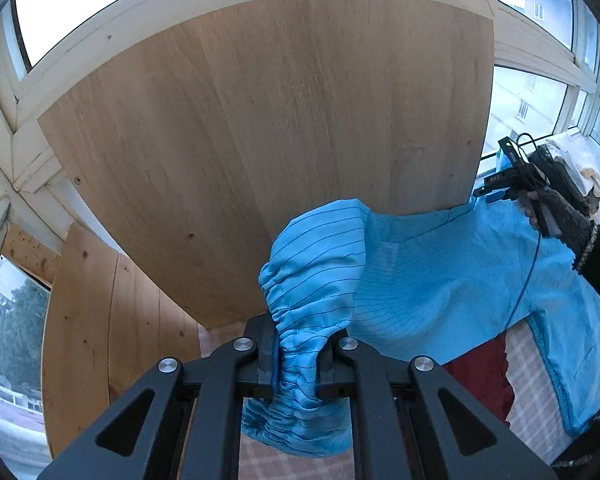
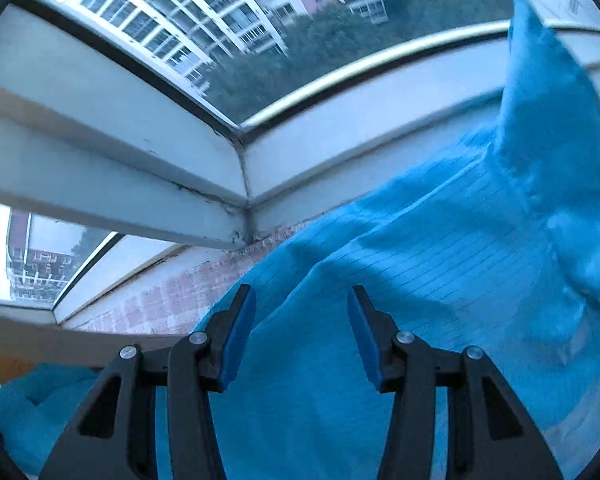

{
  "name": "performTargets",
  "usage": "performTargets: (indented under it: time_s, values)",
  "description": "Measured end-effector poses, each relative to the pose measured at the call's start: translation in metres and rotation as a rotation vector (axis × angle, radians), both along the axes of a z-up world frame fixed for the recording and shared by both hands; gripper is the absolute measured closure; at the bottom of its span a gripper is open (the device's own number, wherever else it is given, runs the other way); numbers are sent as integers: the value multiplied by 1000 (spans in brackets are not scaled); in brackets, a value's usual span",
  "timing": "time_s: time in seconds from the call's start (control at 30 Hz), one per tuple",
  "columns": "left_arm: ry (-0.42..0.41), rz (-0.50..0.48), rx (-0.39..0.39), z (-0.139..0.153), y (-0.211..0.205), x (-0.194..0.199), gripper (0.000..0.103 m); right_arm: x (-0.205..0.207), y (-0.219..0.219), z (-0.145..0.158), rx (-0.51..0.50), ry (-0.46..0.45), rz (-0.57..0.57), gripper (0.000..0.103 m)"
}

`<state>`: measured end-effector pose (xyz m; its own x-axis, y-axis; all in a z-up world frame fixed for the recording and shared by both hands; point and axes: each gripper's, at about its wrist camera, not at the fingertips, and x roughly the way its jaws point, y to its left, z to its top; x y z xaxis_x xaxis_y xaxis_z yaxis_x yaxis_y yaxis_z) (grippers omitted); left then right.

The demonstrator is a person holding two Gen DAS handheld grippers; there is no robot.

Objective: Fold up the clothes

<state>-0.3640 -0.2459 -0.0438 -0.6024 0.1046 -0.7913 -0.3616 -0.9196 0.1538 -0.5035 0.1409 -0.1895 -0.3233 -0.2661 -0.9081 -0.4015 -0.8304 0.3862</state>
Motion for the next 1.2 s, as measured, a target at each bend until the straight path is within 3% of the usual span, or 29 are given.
performTargets:
  time_s: [0.07,0.2,0.27,0.37,0.47,0.57,0.73,0.93,1.0,1.2]
  values:
    - [0,-1,4,0,-2,-1,93,2,1,-5,8,-23,-17,88]
    - [-2,-2,3,-1,-5,-1,93,9,9,-10,-63,-3,-37,92]
    - [-6,2,5,-2,-8,-1,93,13,13,-10,-91,22,-41,100]
    - [-13,5,4,-4,-11,-1,93,24,28,11,-118,134,-83,101]
    - [-15,8,8,-3,-15,0,93,33,45,35,-119,239,-118,102]
    - [-15,18,19,-2,-21,1,93,22,59,37,-120,248,-121,101]
    - [-34,21,10,-8,-21,0,93,24,35,21,-124,116,19,94]
    - [-29,7,8,-8,-13,-1,93,19,25,12,-46,39,11,82]
    - [-28,2,0,-8,-12,-1,93,16,21,11,-15,2,23,73]
    - [-20,-3,3,-6,-12,0,93,6,16,2,33,-75,-8,72]
